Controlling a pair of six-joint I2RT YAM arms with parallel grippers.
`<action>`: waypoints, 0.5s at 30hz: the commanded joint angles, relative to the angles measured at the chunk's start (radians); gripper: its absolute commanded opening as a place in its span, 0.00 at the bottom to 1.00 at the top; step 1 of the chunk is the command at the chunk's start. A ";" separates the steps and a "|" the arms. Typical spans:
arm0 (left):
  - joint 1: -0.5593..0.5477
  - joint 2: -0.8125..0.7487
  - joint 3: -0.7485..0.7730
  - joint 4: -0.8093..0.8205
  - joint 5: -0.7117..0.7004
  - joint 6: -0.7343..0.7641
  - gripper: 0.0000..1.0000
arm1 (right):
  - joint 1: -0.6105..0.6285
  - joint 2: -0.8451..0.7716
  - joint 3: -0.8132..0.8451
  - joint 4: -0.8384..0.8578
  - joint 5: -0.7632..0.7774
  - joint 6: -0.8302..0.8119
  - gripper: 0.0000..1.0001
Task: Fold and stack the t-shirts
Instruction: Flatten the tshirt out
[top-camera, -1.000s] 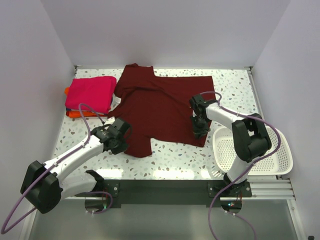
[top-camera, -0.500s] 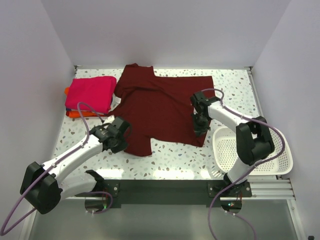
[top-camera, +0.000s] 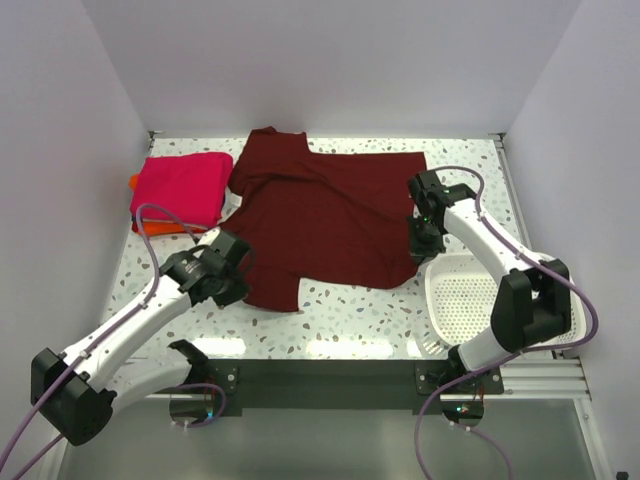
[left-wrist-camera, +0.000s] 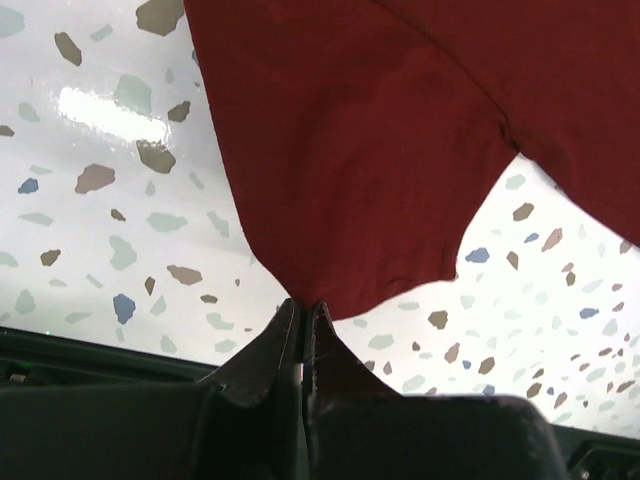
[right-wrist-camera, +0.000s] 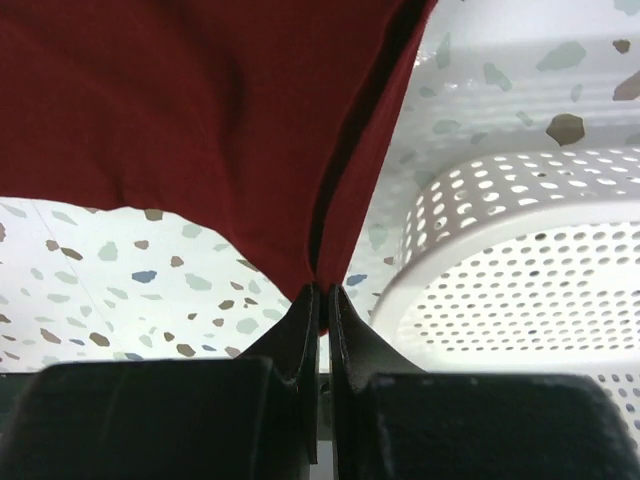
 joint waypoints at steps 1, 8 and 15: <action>-0.006 -0.040 0.050 -0.076 0.044 0.018 0.00 | -0.018 -0.044 0.024 -0.070 0.014 -0.023 0.00; -0.007 -0.090 0.062 -0.116 0.124 0.001 0.00 | -0.040 -0.065 0.004 -0.088 0.006 -0.029 0.00; -0.007 -0.139 0.102 -0.176 0.179 0.013 0.00 | -0.057 -0.069 0.007 -0.102 0.000 -0.037 0.00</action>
